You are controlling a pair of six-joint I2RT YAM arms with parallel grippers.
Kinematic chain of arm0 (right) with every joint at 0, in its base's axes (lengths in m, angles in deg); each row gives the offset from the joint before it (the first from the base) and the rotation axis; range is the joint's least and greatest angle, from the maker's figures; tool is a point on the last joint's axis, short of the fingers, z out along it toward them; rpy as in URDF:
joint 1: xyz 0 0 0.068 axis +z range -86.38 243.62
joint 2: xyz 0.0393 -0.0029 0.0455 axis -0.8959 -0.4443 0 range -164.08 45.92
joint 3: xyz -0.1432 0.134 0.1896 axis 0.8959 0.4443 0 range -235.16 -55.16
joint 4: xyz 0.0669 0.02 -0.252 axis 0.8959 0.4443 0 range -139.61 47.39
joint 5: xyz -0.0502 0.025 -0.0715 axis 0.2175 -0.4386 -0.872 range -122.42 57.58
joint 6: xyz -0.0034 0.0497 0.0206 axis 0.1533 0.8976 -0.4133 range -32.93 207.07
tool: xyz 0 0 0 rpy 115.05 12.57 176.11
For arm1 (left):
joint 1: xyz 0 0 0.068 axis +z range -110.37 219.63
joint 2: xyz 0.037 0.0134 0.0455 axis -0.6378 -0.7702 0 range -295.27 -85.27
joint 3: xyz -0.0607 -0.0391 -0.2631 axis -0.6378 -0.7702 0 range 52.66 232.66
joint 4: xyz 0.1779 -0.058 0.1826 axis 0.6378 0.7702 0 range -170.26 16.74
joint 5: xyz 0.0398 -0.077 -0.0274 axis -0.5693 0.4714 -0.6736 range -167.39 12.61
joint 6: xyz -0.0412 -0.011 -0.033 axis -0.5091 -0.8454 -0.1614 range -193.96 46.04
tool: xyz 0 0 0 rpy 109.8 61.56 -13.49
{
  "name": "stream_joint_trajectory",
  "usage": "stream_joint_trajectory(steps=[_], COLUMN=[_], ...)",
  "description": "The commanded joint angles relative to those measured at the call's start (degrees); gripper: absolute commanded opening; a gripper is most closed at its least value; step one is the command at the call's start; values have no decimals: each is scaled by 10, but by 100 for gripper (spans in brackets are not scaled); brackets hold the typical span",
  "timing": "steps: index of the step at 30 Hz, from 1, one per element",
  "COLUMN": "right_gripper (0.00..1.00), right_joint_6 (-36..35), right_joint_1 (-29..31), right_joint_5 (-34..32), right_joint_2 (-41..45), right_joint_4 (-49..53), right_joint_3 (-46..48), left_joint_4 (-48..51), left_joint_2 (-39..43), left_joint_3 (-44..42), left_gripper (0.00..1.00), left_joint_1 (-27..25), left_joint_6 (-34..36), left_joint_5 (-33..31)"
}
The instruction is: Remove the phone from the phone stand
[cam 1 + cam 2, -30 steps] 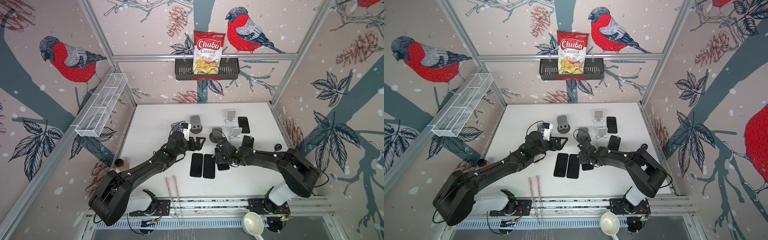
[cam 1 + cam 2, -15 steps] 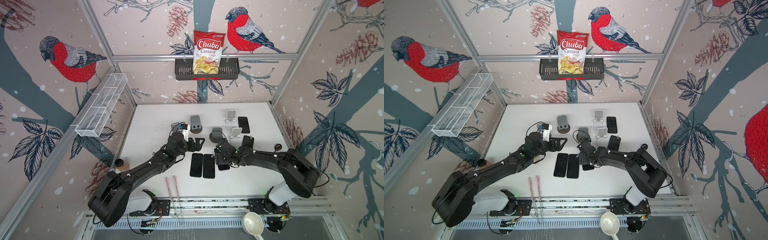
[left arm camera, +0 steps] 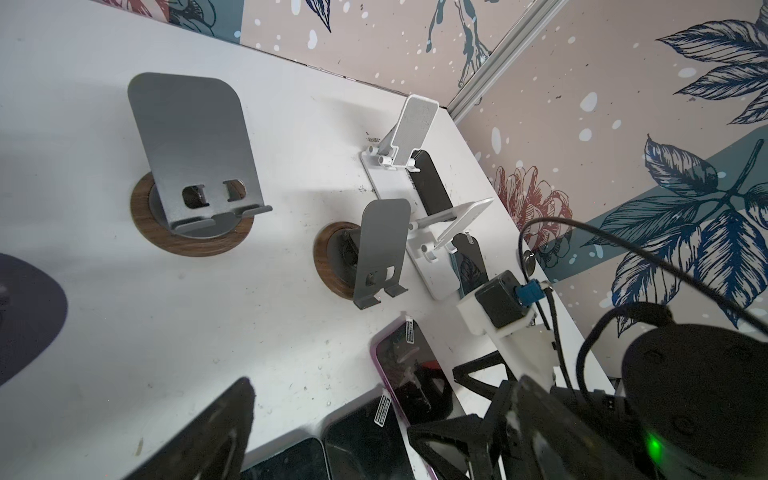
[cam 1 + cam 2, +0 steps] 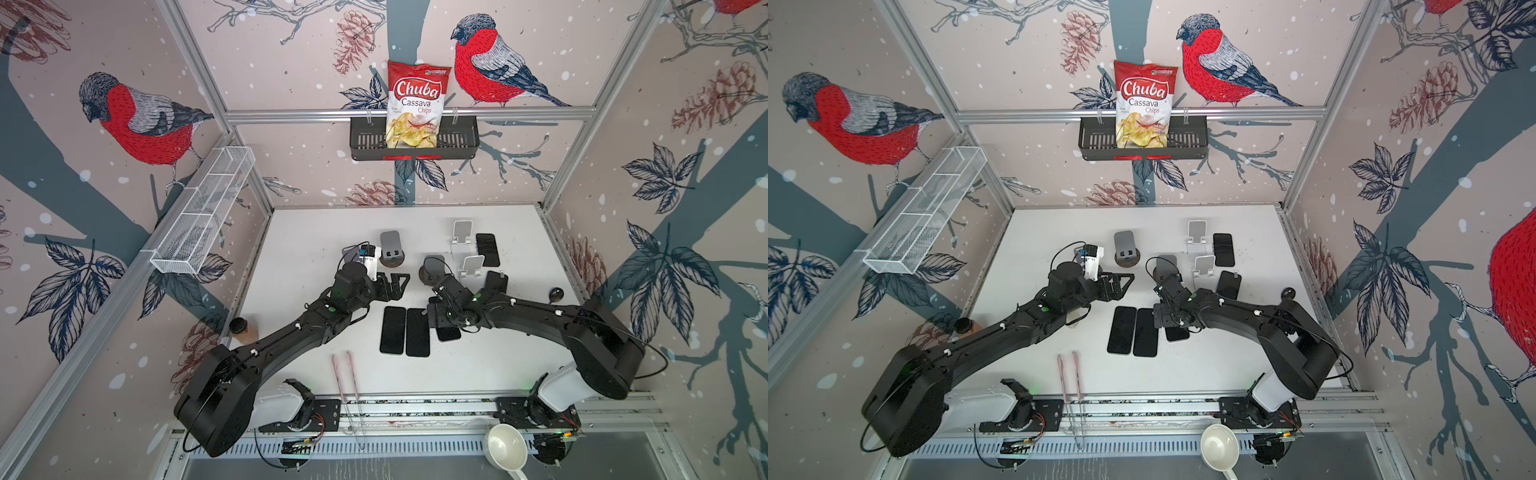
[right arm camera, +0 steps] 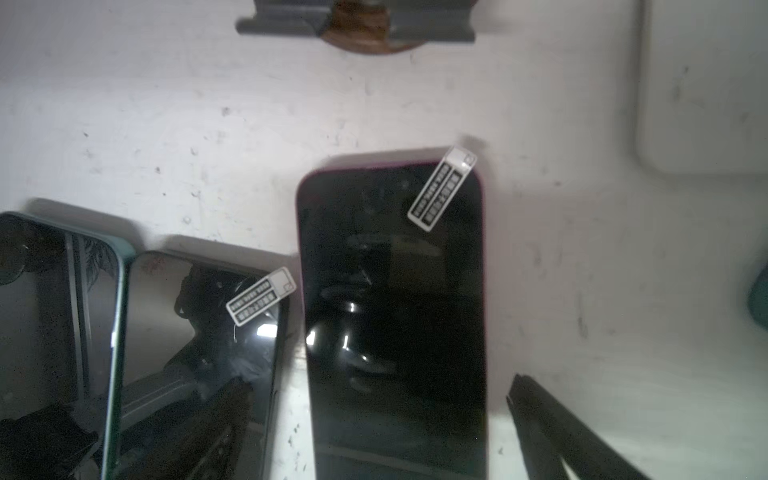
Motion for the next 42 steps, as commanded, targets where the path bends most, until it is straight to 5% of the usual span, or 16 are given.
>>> stream_joint_trajectory(steps=[1, 7, 16, 25, 33, 42], right_gripper=[99, 99, 99, 99, 99, 99], right_joint_6=[-14, -34, -79, -110, -127, -217], right_joint_1=[-1, -22, -125, -271, -390, -435], right_joint_5=[-17, -44, -75, -81, -111, -161], right_joint_2=[11, 53, 118, 106, 110, 95], right_joint_4=[2, -9, -18, -53, -164, -406], right_joint_3=[-13, -16, -51, -90, -43, 93], left_joint_4=[12, 47, 177, 208, 155, -9], left_joint_2=[9, 39, 75, 84, 99, 72], left_joint_3=[9, 18, 81, 98, 36, -72], left_gripper=[96, 96, 96, 96, 96, 96], left_joint_1=[0, 0, 11, 102, 223, 262], left_joint_6=[18, 30, 89, 92, 109, 183], left_joint_5=[-16, -74, -260, -362, -369, -431])
